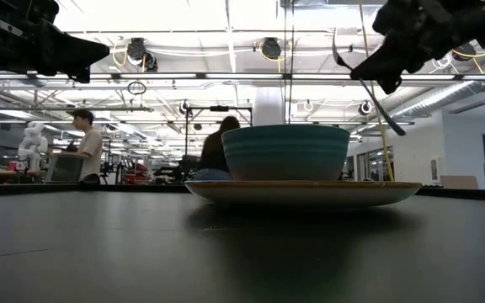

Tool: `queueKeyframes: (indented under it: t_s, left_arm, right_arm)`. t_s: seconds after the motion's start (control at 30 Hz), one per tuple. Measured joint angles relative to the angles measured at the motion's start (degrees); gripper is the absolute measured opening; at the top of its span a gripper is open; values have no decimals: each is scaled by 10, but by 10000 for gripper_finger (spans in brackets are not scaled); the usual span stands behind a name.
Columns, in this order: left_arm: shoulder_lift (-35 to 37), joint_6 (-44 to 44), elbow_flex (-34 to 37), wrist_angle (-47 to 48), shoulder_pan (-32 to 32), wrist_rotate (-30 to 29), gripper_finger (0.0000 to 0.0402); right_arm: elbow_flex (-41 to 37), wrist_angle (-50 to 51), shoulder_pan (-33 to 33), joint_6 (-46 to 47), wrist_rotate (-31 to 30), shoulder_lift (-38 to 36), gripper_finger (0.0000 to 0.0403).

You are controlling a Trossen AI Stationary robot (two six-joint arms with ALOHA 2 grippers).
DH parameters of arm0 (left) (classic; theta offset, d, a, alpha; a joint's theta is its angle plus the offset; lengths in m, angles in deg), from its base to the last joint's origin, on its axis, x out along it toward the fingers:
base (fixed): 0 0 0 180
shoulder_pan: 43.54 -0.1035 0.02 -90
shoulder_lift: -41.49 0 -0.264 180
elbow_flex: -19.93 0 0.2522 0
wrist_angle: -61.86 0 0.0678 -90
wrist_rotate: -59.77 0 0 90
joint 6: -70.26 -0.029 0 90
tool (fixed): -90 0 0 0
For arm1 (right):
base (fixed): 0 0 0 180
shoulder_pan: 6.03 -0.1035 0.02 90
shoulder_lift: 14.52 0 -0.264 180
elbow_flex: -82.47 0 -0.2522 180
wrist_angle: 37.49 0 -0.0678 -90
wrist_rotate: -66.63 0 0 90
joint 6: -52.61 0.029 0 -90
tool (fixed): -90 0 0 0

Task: Set table place
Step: Put the blue fork on the orange plate to the right of the green bowl

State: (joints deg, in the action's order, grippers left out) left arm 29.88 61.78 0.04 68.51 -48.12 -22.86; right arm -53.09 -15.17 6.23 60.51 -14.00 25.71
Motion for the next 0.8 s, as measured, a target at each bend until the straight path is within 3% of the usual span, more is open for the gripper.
queueKeyframes:
  t_s: [0.23,0.57,0.8]
  left_arm:
    - [0,0,0,-1,0,0,33]
    - [0,0,0,-1,0,0,33]
    - [0,0,0,0,0,0,33]
  right_arm:
    - [-35,-42,-40,-24,6,-32,4]
    - [-44,-40,-43,-41,5,-51,4]
    - [-44,-40,-68,-31,58,-51,4]
